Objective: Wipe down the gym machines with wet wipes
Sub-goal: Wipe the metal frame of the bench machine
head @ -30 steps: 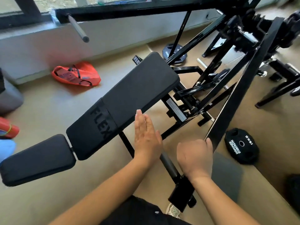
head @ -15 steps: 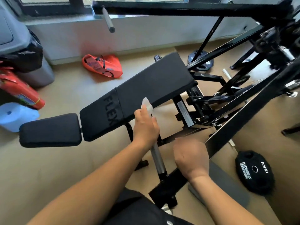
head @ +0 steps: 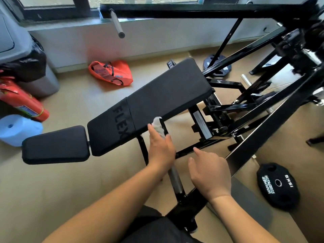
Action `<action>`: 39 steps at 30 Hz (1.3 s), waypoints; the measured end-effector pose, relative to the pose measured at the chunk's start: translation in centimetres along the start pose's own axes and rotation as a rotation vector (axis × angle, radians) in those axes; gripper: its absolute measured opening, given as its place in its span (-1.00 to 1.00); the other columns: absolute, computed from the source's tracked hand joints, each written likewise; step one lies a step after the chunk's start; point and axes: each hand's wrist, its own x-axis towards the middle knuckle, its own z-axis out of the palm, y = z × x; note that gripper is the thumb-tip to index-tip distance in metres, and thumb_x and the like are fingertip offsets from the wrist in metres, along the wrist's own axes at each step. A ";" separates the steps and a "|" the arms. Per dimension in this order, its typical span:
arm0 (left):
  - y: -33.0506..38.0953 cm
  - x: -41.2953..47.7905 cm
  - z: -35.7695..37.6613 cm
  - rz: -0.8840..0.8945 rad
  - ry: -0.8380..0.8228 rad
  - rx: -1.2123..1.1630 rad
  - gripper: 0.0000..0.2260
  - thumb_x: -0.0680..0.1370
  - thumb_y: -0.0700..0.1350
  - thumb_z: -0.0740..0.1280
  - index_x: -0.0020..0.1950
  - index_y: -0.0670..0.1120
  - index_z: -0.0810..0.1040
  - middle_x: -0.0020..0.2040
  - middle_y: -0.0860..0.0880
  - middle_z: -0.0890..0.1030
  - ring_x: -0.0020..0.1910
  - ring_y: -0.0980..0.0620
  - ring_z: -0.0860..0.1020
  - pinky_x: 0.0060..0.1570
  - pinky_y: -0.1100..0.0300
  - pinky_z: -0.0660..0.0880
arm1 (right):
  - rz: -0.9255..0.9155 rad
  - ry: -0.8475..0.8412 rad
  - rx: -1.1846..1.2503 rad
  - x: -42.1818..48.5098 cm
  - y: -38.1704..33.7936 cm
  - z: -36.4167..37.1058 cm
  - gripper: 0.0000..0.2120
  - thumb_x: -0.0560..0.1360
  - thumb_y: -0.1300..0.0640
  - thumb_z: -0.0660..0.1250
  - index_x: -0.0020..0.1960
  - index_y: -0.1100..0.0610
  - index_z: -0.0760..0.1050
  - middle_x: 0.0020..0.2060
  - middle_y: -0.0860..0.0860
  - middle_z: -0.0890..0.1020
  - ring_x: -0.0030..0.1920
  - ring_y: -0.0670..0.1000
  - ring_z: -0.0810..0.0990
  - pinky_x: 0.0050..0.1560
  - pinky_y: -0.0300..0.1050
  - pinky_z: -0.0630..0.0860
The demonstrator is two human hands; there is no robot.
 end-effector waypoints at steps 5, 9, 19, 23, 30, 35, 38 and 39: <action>0.8 0.1 -0.5 0.024 -0.012 0.015 -0.38 0.73 -0.08 0.12 0.68 -0.04 -0.19 0.62 -0.10 0.15 0.50 -0.09 0.28 0.20 0.28 0.19 | 0.029 -0.060 -0.021 0.0 -0.1 -0.3 -0.41 0.58 -0.26 0.06 0.41 0.02 0.55 0.36 -0.03 0.60 0.42 -0.03 0.50 0.54 0.00 0.27; -1.6 -6.6 0.9 0.043 -0.113 -0.010 -0.24 0.73 -0.06 0.12 0.58 0.09 -0.49 0.68 -0.02 -0.08 0.61 -0.01 0.09 0.46 0.23 0.16 | 0.048 -0.001 0.022 0.0 -0.2 -0.2 -0.51 0.58 -0.20 0.11 0.18 0.04 0.68 0.13 -0.04 0.72 0.21 -0.02 0.63 0.43 0.02 0.41; 0.4 -0.6 -1.9 -0.113 -0.079 -0.065 -0.61 0.65 -0.06 0.27 0.42 -0.09 0.23 -0.03 -0.01 0.49 -0.18 0.07 0.51 -0.26 0.17 0.47 | 0.030 0.031 -0.017 0.1 -0.2 -0.1 -0.62 0.60 -0.10 0.16 -0.31 -0.04 0.55 -0.38 -0.14 0.57 -0.24 -0.03 0.54 0.04 -0.01 0.48; -0.7 -2.7 -1.1 -0.070 -0.122 -0.112 -0.27 0.67 -0.04 0.25 0.67 0.01 -0.18 0.52 -0.11 0.35 0.37 -0.07 0.47 0.37 0.05 0.45 | 0.023 0.038 -0.041 0.2 -0.1 0.2 -0.56 0.61 -0.08 0.16 -0.42 -0.03 0.44 -0.48 -0.14 0.46 -0.34 -0.03 0.46 -0.05 -0.02 0.45; -1.5 -2.5 0.0 0.084 -0.111 0.006 -0.17 0.67 -0.15 0.22 0.62 -0.09 -0.41 0.66 -0.04 -0.30 0.65 0.01 -0.22 0.49 0.28 -0.19 | 0.008 0.050 -0.068 0.4 -0.1 0.3 -0.55 0.61 -0.08 0.17 -0.43 -0.02 0.44 -0.50 -0.14 0.45 -0.36 -0.01 0.44 -0.05 -0.03 0.45; -1.2 0.4 -1.8 0.351 -0.143 0.719 -0.25 0.68 0.11 0.08 0.64 -0.18 -0.31 0.56 -0.15 -0.53 0.55 -0.10 -0.51 0.60 -0.06 -0.28 | 0.003 0.023 -0.086 0.3 0.4 0.8 -0.53 0.63 -0.13 0.13 -0.40 -0.01 0.50 -0.46 -0.14 0.52 -0.31 -0.04 0.50 0.03 0.00 0.46; -1.5 -2.1 -2.8 0.652 -0.340 1.027 -0.37 0.69 0.22 -0.15 0.55 -0.16 0.31 0.65 -0.20 0.08 0.64 -0.16 -0.28 0.59 -0.15 -0.28 | 0.010 0.013 -0.100 0.2 0.5 0.8 -0.51 0.63 -0.17 0.09 -0.34 -0.02 0.57 -0.41 -0.12 0.58 -0.25 -0.04 0.54 0.07 -0.01 0.45; -1.8 -2.9 -3.5 0.786 -0.439 1.053 -0.38 0.70 0.22 -0.17 0.42 -0.11 0.47 0.53 -0.18 0.36 0.66 -0.19 -0.02 0.60 -0.17 -0.19 | 0.007 0.014 -0.101 0.2 0.4 0.8 -0.51 0.63 -0.17 0.08 -0.33 -0.02 0.57 -0.40 -0.12 0.59 -0.25 -0.04 0.54 0.07 -0.01 0.44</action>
